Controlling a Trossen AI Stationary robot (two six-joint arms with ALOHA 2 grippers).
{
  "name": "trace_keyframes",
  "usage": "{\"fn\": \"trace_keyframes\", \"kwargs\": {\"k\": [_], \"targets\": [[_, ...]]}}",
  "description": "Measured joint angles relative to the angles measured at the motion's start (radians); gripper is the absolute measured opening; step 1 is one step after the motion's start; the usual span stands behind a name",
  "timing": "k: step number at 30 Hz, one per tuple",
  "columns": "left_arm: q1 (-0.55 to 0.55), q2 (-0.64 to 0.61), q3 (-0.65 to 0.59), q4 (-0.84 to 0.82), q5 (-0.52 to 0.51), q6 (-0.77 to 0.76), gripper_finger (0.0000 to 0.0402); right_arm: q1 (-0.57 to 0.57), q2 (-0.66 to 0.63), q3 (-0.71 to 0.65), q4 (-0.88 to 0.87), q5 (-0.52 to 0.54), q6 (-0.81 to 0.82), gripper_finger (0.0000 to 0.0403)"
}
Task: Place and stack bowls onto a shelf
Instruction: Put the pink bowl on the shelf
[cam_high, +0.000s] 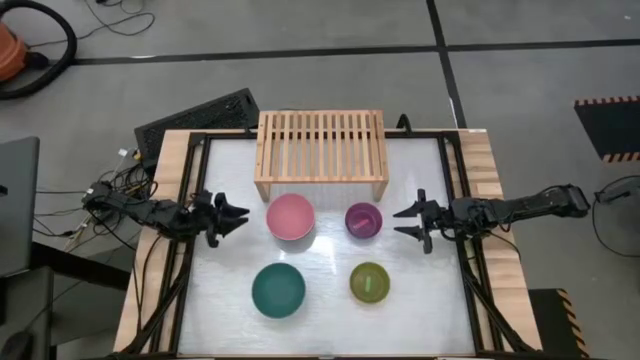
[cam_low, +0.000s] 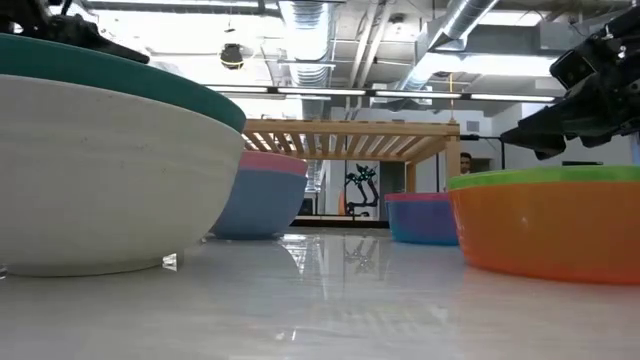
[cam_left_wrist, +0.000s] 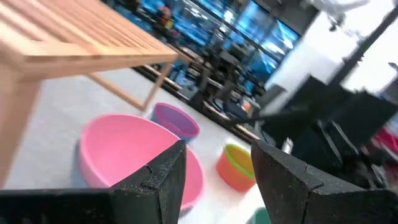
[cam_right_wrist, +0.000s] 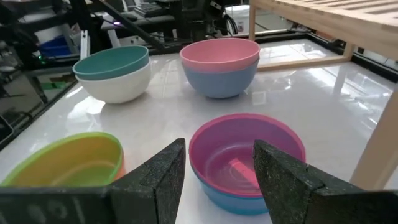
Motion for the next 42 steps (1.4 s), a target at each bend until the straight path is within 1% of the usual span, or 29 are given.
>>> {"fn": "trace_keyframes", "kwargs": {"k": [3, 5, 8, 9, 11, 15, 18, 21, 23, 25, 27, 30, 32, 34, 37, 42], "targets": [[0.0, 0.0, 0.0, 0.005, -0.079, -0.066, 0.0167, 0.0, 0.0, 0.0, 0.0, -0.004, -0.002, 0.0214], [0.0, 0.0, 0.0, 0.005, -0.113, -0.104, 0.0167, 0.0, 0.0, 0.0, 0.0, -0.004, -0.002, 0.0214], [0.0, 0.0, 0.0, 0.005, -0.169, -0.118, 0.0167, 0.0, 0.0, 0.0, 0.013, -0.005, 0.006, 0.0214], [0.0, 0.0, 0.0, 0.005, -0.197, -0.119, 0.0167, 0.0, 0.0, 0.0, 0.018, -0.005, 0.037, 0.0214], [0.0, 0.0, 0.0, 0.005, -0.253, -0.12, 0.0167, 0.003, 0.0, 0.0, 0.047, -0.005, 0.147, 0.0214], [0.0, 0.0, 0.0, 0.04, -0.37, -0.195, 0.0167, -0.004, 0.0, 0.0, 0.109, -0.007, 0.472, 0.0214], [0.0, 0.0, 0.0, 0.065, -0.47, -0.317, 0.0167, -0.011, 0.0, 0.0, 0.246, -0.003, 0.659, 0.0214], [0.0, 0.0, 0.0, 0.075, -0.517, -0.469, 0.0167, -0.014, 0.0, 0.0, 0.426, 0.069, 0.755, 0.0214], [0.0, 0.0, 0.0, 0.113, -0.514, -0.541, 0.0167, -0.014, -0.001, 0.0, 0.527, 0.133, 0.737, 0.0214], [0.0, 0.0, 0.0, 0.167, -0.479, -0.553, 0.0167, -0.014, -0.001, 0.0, 0.632, 0.171, 0.677, 0.0214], [0.0, 0.0, 0.0, 0.235, -0.452, -0.539, 0.0167, -0.014, -0.001, 0.0, 0.73, 0.181, 0.603, 0.0214], [0.001, 0.0, 0.0, 0.312, -0.456, -0.541, 0.0167, -0.014, -0.001, 0.0, 0.834, 0.18, 0.544, 0.0214], [0.0, -0.001, 0.005, 0.359, -0.449, -0.523, 0.0167, -0.014, -0.001, 0.0, 0.88, 0.179, 0.531, 0.0214], [0.0, 0.0, 0.022, 0.353, -0.444, -0.515, 0.0167, -0.015, -0.001, 0.0, 0.908, 0.18, 0.494, 0.0214], [0.0, -0.001, 0.055, 0.41, -0.477, -0.509, 0.0167, -0.019, -0.001, 0.0, 0.956, 0.195, 0.471, 0.0214], [0.0, 0.0, 0.127, 0.464, -0.456, -0.348, 0.0167, -0.019, -0.001, 0.026, 0.976, 0.201, 0.431, 0.0214]]}}
